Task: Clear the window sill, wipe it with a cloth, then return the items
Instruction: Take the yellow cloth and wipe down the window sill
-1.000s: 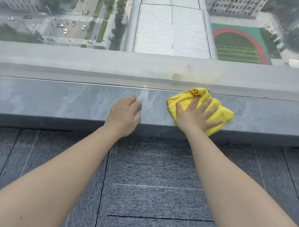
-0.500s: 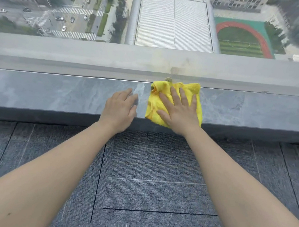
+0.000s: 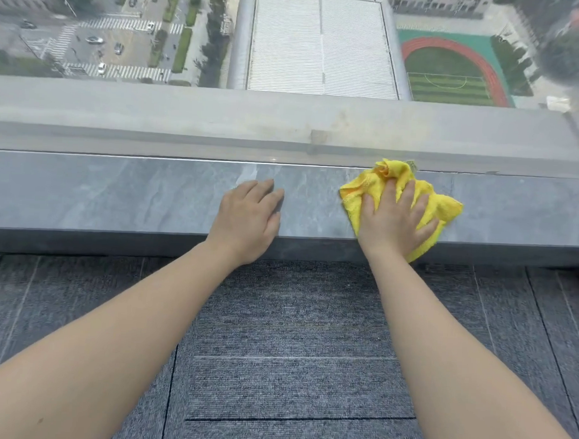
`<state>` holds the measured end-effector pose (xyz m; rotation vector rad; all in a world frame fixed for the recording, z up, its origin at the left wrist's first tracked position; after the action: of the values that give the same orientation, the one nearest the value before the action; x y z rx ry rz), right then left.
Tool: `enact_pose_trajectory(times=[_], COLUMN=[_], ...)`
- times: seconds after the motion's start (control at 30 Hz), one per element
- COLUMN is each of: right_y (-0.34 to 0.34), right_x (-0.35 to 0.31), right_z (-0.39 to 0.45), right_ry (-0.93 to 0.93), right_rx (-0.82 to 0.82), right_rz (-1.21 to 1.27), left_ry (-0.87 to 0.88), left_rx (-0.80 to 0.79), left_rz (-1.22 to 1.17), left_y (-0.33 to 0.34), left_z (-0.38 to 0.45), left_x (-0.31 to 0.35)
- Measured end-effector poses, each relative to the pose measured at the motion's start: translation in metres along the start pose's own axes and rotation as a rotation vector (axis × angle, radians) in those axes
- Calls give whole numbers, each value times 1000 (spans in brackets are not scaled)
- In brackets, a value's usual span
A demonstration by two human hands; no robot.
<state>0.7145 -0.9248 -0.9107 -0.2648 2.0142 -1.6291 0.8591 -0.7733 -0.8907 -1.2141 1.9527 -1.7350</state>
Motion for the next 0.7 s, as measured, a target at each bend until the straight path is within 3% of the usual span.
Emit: enact_pose_trajectory(times=[0.1, 0.2, 0.4, 0.5, 0.6, 0.7], right_y=[5, 15, 17, 12, 4, -4], right_x=[-11, -42, -77, -67, -40, -5], right_z=[5, 2, -11, -15, -9, 2], right_ry=[90, 26, -503, -627, -538, -296], right_rx=[-63, -106, -177, -221, -225, -186], right_rz=[-33, -48, -177, -223, -233, -205], left_ry=[39, 69, 89, 118, 134, 146], left_rx=[27, 44, 46, 52, 46, 6], left_rz=[11, 21, -26, -32, -34, -25], left_y=[-1, -2, -14, -19, -19, -13], left_z=[1, 1, 4, 7, 11, 14], left_x=[1, -9, 2, 8, 12, 17])
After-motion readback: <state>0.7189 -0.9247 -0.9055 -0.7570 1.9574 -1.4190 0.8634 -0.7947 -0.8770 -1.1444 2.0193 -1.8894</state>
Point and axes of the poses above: each hand's wrist, its own z-axis towards the middle knuckle, its own y-axis out of the palm, x = y × z, the point moved 9 cm from there along z, towards the middle knuckle, and after that the axes turned 14 degrees about -y, right-handed, at the moved point
